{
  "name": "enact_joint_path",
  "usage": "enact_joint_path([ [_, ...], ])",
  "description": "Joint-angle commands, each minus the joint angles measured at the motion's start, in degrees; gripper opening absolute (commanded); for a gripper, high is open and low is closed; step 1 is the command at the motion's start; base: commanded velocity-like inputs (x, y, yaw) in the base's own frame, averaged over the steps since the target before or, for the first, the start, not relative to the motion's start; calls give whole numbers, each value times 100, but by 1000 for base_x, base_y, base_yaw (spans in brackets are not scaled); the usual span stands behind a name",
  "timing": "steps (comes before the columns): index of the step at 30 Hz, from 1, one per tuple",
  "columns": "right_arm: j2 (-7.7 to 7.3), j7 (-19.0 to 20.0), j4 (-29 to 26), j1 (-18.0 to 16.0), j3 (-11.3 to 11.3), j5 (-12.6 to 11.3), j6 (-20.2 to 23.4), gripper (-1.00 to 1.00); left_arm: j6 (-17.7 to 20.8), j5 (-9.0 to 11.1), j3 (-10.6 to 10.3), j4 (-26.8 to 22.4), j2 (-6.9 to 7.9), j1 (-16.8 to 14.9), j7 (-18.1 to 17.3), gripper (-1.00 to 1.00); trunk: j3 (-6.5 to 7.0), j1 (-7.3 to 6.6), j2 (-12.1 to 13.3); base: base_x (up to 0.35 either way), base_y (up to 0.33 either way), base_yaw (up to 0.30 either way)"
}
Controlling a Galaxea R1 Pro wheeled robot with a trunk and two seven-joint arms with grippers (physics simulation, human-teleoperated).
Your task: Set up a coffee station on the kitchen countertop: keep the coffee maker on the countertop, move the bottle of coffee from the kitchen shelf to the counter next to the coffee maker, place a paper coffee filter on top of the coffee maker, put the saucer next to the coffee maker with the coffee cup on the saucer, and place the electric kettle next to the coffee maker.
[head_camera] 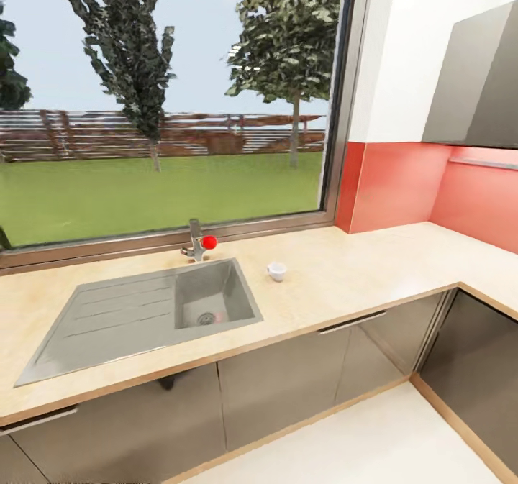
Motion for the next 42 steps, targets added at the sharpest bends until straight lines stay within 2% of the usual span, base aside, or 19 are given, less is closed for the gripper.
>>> enact_joint_path([
  [1, -2, 11, 2, -2, 47, -60, -17, 100, 25, -60, 46, -3, -1, -3, 17, 100, -9, 4, -9, 138, -310, 275],
  [10, -5, -4, 2, -1, 47, -47, -17, 100, 25, -58, 46, -3, -1, -6, 18, 100, -9, 4, -9, 52, -312, 245],
  [14, -49, -5, -3, -2, 64, 142, -15, 100, 17, -58, 46, -11, -28, -9, 17, 100, -9, 4, -9, 1, -320, 19],
  [26, -72, 38, -7, -2, 65, 177, -43, 100, 16, -58, 54, -11, -37, -9, 17, 100, -9, 4, -9, -2, -321, 1],
  [28, -8, 38, -46, -2, 60, 158, -35, 100, 22, -58, 47, -11, -29, -15, 23, 100, -9, 4, -9, -49, -195, 0],
  [30, 7, 42, -252, -2, 53, 148, -35, 100, 19, -58, 46, -11, -31, -17, 22, 100, -9, 4, -9, -20, -37, 0],
  [32, 47, 30, -731, -2, 50, 139, -35, 100, 17, -58, 48, -23, -34, -17, 20, 100, -9, 4, -9, -8, -15, 0],
  [34, 170, 15, -1199, -2, 48, 136, -44, 100, 16, -58, 55, -98, -35, -17, 21, 100, -9, 4, -9, -3, -6, 0],
  [36, 265, 9, -1406, -2, 44, 133, -96, 100, 17, -58, 59, -142, -34, -17, 19, 100, -9, 4, -9, -2, -3, 0],
  [39, 385, 18, -1680, -2, 40, 122, -403, 100, 16, -58, 57, -172, -29, -12, 14, 100, -9, 4, -9, 0, -1, 0],
  [42, 491, 11, -2241, -2, 39, 125, -764, 100, 11, -58, 56, -182, -22, -10, 10, 100, -9, 4, -9, 0, 0, 0],
])
